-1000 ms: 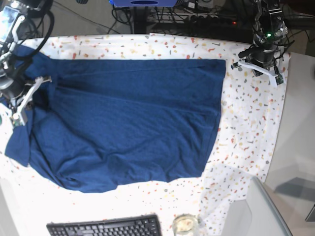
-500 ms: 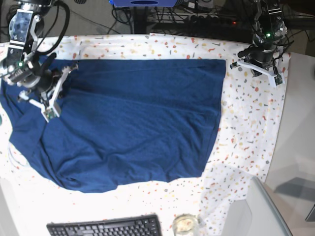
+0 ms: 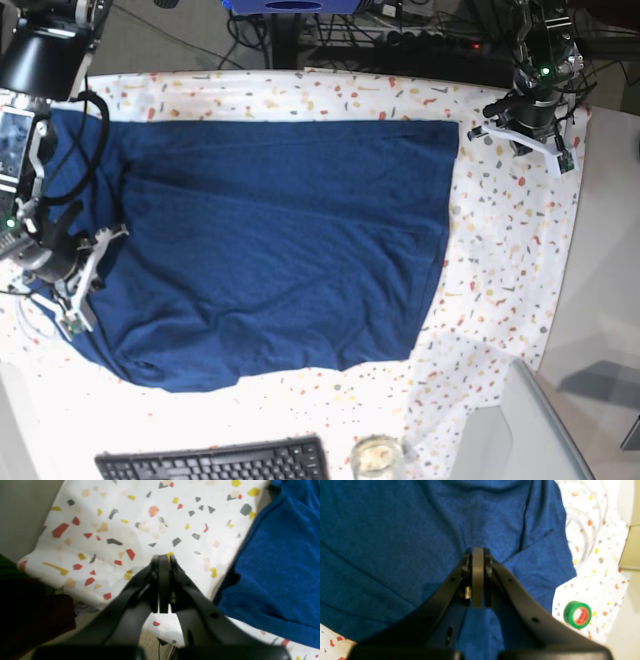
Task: Layout the t-shirt on the table in an organized manner, then fold the t-shirt properly
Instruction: 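Pull the grasped hem with the right gripper away from the left gripper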
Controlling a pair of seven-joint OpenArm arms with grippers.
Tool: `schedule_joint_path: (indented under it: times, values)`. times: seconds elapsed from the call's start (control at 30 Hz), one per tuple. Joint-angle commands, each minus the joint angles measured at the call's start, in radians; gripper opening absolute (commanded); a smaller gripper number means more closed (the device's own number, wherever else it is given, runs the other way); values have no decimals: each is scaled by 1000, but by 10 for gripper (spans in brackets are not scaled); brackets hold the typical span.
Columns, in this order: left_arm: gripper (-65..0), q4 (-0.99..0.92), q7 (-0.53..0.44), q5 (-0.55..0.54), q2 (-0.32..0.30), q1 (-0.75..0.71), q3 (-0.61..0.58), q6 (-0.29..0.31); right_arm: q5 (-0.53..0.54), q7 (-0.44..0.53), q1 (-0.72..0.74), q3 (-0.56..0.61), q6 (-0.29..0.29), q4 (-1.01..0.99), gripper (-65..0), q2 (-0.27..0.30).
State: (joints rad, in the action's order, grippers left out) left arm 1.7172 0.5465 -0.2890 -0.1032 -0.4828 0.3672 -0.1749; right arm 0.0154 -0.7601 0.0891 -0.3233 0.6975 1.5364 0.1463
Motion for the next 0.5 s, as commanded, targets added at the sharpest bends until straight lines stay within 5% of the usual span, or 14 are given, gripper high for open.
schedule_joint_path:
  times: [0.0, 0.47]
  values:
    - [-650, 19, -18, 6, -8, -4, 5, 1, 8, 26, 38, -3, 1, -7, -650, 11]
    - [-650, 19, -18, 6, -11, -3, 5, 1, 8, 27, 151, 181, 1, -99, -650, 11]
